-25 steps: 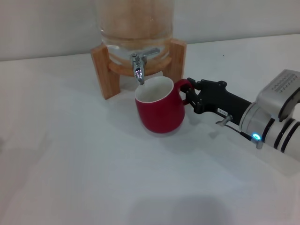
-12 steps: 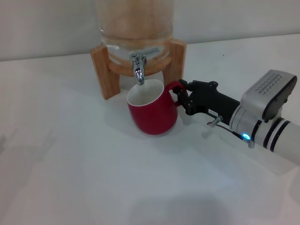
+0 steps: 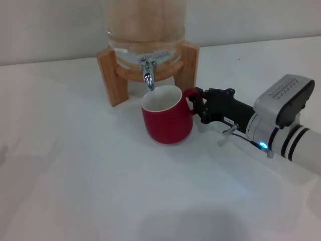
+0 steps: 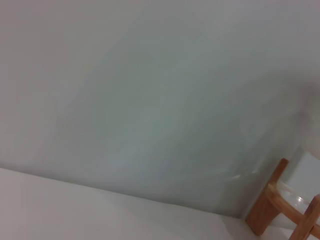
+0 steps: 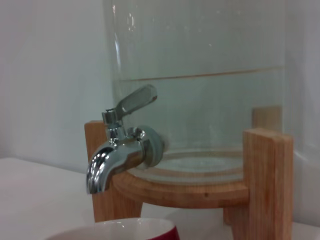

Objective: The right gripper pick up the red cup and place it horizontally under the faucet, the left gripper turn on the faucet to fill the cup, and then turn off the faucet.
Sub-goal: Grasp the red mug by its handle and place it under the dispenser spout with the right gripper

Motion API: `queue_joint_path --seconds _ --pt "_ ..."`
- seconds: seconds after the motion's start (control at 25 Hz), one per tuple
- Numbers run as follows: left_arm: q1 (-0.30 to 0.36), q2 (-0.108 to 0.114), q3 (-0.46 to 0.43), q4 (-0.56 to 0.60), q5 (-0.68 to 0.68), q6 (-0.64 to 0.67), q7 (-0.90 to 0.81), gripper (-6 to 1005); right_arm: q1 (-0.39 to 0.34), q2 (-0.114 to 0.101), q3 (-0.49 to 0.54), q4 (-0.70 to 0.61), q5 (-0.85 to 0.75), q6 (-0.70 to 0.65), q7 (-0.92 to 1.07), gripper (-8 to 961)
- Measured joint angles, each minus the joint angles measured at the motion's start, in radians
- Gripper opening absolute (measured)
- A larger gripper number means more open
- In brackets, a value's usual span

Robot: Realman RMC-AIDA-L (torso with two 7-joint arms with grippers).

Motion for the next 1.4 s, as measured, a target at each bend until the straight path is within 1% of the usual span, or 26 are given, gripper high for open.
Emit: queue_joint_path --seconds 0.28,1.04,1.2,1.4 --pt "-0.001 0.000 0.000 0.000 0.000 0.000 0.000 824 0.013 0.000 0.023 0.005 -0.006 -0.037 -0.001 132" --pt "-0.009 0.000 0.000 0.000 0.000 0.009 -0.008 824 0.027 0.000 0.055 0.036 -0.003 -0.038 -0.028 125" --pt "-0.011 0.000 0.000 0.000 0.001 0.009 -0.008 824 0.031 0.000 0.087 0.055 -0.008 -0.045 -0.062 125" --pt "-0.010 0.000 0.000 0.000 0.001 0.009 -0.009 824 0.042 0.000 0.093 0.066 -0.009 -0.052 -0.077 126"
